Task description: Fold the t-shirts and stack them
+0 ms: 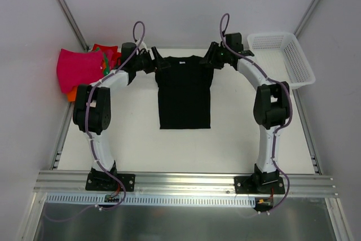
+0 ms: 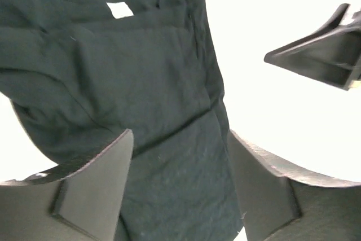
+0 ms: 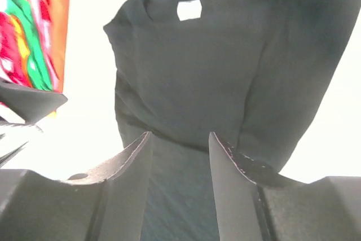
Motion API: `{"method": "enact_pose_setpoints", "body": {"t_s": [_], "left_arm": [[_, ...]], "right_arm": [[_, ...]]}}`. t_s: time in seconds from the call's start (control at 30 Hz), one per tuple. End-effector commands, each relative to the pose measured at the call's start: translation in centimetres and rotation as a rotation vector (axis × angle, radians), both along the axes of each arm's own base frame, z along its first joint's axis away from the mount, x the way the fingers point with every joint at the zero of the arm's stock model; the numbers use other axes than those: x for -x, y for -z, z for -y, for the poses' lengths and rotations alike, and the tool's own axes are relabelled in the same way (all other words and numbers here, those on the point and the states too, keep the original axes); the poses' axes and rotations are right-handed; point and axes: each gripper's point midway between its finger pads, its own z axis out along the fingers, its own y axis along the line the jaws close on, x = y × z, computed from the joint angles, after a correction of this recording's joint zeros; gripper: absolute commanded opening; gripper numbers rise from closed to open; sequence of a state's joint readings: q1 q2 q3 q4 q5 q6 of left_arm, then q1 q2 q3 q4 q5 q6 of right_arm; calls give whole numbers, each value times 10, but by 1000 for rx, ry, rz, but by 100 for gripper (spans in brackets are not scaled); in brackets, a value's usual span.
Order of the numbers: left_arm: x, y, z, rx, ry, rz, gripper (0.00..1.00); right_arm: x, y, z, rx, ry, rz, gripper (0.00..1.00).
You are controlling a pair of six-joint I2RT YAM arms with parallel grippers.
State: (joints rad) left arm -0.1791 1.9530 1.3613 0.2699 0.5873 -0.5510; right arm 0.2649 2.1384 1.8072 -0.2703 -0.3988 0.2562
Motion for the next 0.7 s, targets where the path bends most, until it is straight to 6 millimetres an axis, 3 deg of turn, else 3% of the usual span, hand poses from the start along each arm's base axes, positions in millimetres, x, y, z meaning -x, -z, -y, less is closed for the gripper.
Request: {"method": "enact_pose_setpoints", "body": {"t_s": [0.0, 0.07, 0.13, 0.17, 0.2, 0.23, 0.27, 0.3, 0.4, 0.57, 0.67], "left_arm": [[-7, 26, -20, -27, -25, -73, 66], [-5, 33, -17, -13, -11, -89, 41], [1, 39, -12, 7, 3, -118, 15], [7, 42, -6, 4, 14, -127, 0], [11, 41, -3, -4, 21, -122, 0], [20, 52, -2, -19, 20, -147, 0], [28, 55, 8, -31, 37, -151, 0], [36, 60, 11, -38, 41, -166, 0], [53, 73, 24, -46, 66, -200, 0], [81, 87, 47, -63, 113, -229, 0], [90, 90, 46, -73, 104, -226, 0]], "right_arm": [[-5, 3, 16, 56, 13, -36, 48], [-5, 9, 20, 46, 17, -53, 35], [-3, 16, 19, 31, 24, -84, 1], [0, 18, 16, 7, 9, -98, 0], [4, 19, 12, -18, 12, -117, 0], [10, 30, 8, -36, 9, -133, 1], [15, 26, 4, -63, 4, -129, 1], [25, 40, 1, -73, 12, -157, 1], [40, 47, -9, -85, 2, -181, 1], [72, 75, -29, -119, -32, -275, 1], [86, 84, -28, -110, -30, -298, 1]]}}
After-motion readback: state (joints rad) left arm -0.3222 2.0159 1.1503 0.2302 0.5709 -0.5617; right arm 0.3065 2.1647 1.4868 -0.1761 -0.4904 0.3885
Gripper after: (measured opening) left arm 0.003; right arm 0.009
